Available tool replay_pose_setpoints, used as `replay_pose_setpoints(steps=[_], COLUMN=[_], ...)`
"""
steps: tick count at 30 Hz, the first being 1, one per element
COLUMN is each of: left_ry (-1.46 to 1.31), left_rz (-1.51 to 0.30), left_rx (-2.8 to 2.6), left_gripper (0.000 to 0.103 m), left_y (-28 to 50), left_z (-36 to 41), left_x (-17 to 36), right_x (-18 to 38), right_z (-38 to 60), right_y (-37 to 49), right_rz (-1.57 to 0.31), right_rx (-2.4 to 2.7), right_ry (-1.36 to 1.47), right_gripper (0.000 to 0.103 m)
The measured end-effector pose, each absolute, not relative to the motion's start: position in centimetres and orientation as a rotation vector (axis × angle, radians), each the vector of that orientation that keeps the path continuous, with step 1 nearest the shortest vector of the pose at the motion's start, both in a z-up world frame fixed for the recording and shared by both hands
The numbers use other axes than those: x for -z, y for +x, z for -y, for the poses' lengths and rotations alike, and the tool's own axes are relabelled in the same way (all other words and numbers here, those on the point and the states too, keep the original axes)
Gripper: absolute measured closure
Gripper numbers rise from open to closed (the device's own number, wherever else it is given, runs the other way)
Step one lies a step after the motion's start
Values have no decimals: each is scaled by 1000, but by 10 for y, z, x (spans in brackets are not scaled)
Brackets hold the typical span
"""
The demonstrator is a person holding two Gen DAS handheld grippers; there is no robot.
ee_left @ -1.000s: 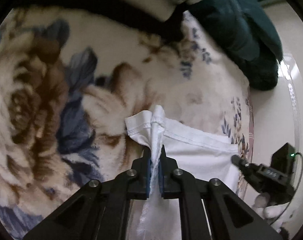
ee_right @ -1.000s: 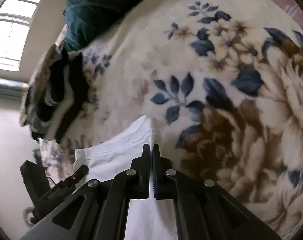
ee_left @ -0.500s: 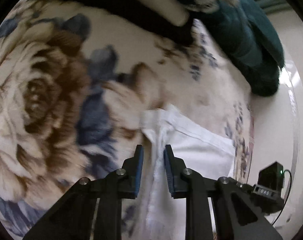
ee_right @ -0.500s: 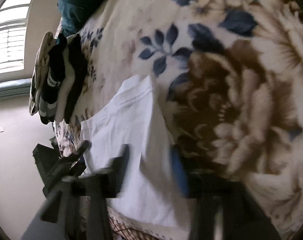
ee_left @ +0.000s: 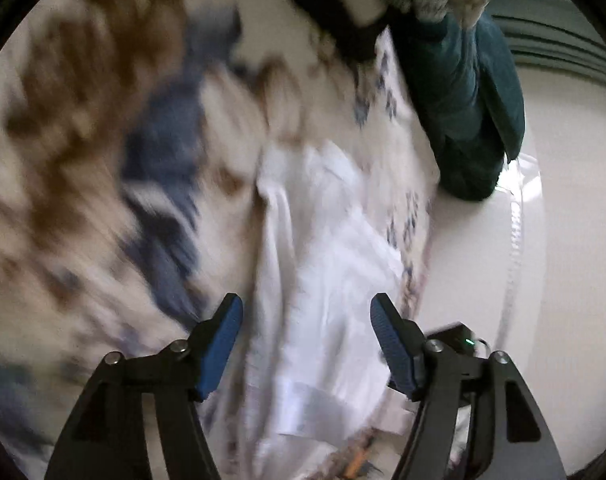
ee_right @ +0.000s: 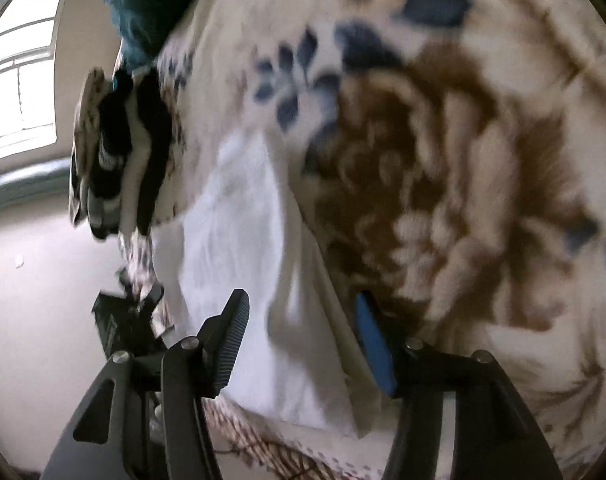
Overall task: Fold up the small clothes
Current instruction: 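Lift the folded white shirt with both grippers and carry it toward the striped stack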
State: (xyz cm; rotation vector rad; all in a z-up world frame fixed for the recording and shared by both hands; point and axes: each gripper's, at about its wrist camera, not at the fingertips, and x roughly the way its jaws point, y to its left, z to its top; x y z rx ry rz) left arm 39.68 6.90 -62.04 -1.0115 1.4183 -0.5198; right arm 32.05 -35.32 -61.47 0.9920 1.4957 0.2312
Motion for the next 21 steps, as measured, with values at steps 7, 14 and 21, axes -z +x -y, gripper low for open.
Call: replay_pose_setpoints(steps=[7, 14, 21], left_ry=[-887, -733, -777], left_rz=[-1406, -1311, -1216], left_rx=[532, 488, 474], left_gripper=[41, 87, 87], left_y=[394, 384, 391], left_z=[-44, -27, -42], left_x=[619, 577, 515], right_x=[643, 616, 546], right_z=[336, 318, 307], right_y=[325, 331, 351], right_rz=[-1471, -1444, -1381], right_rx=[-367, -389, -409], right_ry=[1056, 975, 941], right_gripper=[47, 91, 92])
